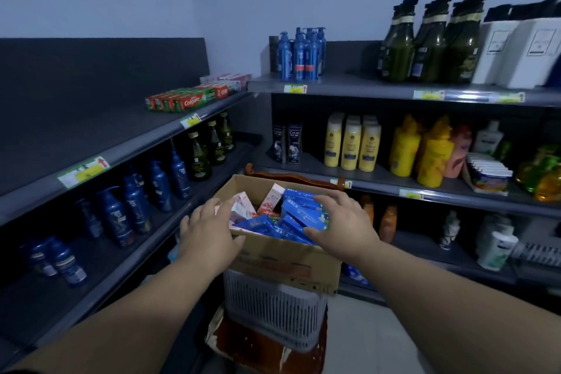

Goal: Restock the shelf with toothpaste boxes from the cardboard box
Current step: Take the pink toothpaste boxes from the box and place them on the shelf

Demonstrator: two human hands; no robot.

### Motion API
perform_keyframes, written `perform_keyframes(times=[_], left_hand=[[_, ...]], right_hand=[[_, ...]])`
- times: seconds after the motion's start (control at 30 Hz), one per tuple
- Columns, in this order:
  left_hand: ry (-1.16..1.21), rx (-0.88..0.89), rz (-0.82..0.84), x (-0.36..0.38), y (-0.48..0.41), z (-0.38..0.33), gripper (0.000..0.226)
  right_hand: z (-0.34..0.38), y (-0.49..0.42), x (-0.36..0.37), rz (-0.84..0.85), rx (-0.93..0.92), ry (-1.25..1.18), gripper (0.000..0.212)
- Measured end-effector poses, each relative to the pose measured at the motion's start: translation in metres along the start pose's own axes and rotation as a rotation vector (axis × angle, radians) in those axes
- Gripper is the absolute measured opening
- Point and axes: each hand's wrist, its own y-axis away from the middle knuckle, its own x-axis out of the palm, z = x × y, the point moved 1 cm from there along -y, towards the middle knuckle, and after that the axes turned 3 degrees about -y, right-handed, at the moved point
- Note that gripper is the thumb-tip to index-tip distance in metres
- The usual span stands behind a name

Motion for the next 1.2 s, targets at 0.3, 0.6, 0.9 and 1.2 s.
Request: perform_keyframes(times=[0.3, 0.6, 0.9, 1.2], left_hand=[[0.060, 0.023, 0.089, 0.061, -0.117, 0.038, 0.073], [0.048, 0.111, 0.186, 0.109, -0.219, 0.089, 0.072], [0.108, 0.255, 0.336, 0.156, -0.258, 0.087, 0.079], [0.223, 0.240, 0.251, 0.166, -0.282, 0.083, 0.071]], right_hand=[[0.014, -0.098, 0.057, 0.080, 0.084, 0.030, 0.072], [0.037, -0.211, 0.127, 0.177, 0.160, 0.045, 0.071], [0.022, -0.276, 0.184, 0.241, 0.181, 0.087, 0.069], [0.010, -0.327, 0.201, 0.248, 0.155, 0.215, 0.059]])
